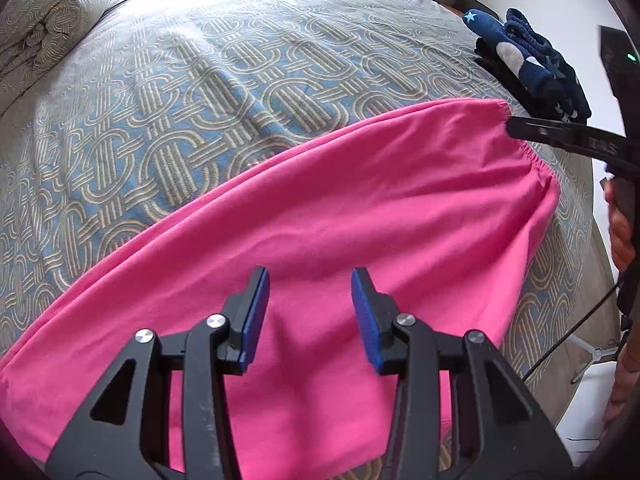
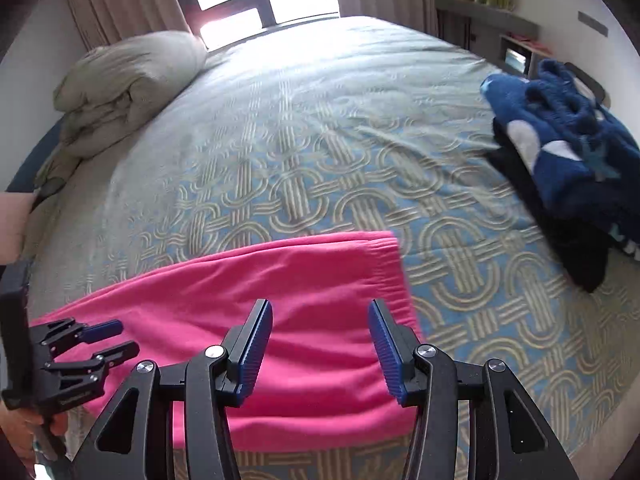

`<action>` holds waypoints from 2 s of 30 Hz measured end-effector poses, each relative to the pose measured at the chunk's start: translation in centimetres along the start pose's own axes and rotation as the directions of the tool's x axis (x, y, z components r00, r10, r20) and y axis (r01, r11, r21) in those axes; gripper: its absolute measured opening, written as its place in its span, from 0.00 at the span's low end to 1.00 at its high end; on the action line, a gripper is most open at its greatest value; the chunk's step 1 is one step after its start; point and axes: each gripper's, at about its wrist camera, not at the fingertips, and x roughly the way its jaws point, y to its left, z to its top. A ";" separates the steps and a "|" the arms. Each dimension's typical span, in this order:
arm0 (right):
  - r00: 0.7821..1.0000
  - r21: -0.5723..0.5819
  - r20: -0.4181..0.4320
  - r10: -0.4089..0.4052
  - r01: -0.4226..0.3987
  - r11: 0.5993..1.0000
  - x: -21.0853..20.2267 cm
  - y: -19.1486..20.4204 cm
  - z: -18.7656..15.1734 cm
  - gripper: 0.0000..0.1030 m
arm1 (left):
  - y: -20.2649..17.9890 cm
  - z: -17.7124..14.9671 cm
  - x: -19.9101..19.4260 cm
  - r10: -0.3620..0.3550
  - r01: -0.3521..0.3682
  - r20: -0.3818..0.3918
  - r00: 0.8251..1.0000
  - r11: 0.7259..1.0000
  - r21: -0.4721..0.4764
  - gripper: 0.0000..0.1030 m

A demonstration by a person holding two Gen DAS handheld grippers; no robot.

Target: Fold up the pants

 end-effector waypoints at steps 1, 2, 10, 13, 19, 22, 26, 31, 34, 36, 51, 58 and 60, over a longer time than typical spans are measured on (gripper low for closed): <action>0.999 0.020 -0.033 -0.030 0.031 0.999 1.6 0.1 0.7 0.48 | 0.0 -0.1 -0.1 0.006 -0.006 0.002 1.000 1.000 0.004 0.43; 0.996 0.033 -0.058 -0.073 0.075 0.997 3.3 -0.2 1.3 0.45 | 0.2 -0.3 -0.3 0.011 -0.011 0.004 1.000 1.000 0.005 0.43; 0.981 0.147 -0.001 -0.194 0.192 0.970 3.1 -2.9 0.4 0.49 | 8.0 -4.4 -4.5 0.058 -0.045 0.064 0.996 0.983 -0.180 0.47; 0.998 0.109 0.061 -0.001 -0.006 0.994 -1.5 -0.6 -3.0 0.51 | 11.6 -7.6 -6.2 0.118 -0.098 0.066 0.991 0.962 -0.256 0.48; 0.959 -0.142 -0.098 0.267 -0.279 0.950 -2.3 9.8 -9.9 0.51 | 17.3 -13.4 -9.6 0.178 -0.127 0.082 0.981 0.897 -0.422 0.48; 0.970 -0.236 -0.237 0.047 -0.104 0.966 1.7 12.1 -13.4 0.51 | 19.5 -16.0 -10.8 0.223 -0.153 0.085 0.971 0.855 -0.496 0.48; 0.981 -0.202 -0.196 0.002 -0.042 0.978 -0.4 13.1 -13.2 0.50 | 22.7 -19.6 -12.4 0.258 -0.167 0.068 0.964 0.782 -0.601 0.48; 0.989 -0.289 -0.062 0.135 -0.147 0.946 -5.2 18.4 -11.6 0.52 | 27.6 -24.8 -14.6 0.285 -0.131 0.072 0.956 0.631 -0.765 0.49; 0.966 -0.273 -0.139 0.219 -0.250 0.929 -3.8 21.8 -11.2 0.53 | 30.4 -28.3 -15.7 0.330 -0.127 0.063 0.942 0.522 -0.843 0.61; 0.928 -0.240 -0.224 0.297 -0.348 0.906 -2.0 24.4 -11.6 0.53 | 32.1 -30.5 -16.3 0.357 -0.122 0.060 0.932 0.466 -0.876 0.64; 0.888 -0.394 -0.368 0.274 -0.416 0.819 2.4 39.8 -13.8 0.53 | 40.7 -34.6 -14.9 0.260 0.139 0.236 0.936 0.343 -0.929 0.64; 0.868 -0.347 -0.425 0.258 -0.419 0.839 4.8 43.1 -13.5 0.53 | 42.9 -34.8 -14.2 0.280 0.200 0.304 0.911 0.345 -0.917 0.44; 0.858 -0.334 -0.438 0.267 -0.431 0.838 5.4 44.5 -13.4 0.53 | 43.3 -35.2 -14.1 0.280 0.201 0.302 0.911 0.338 -0.919 0.23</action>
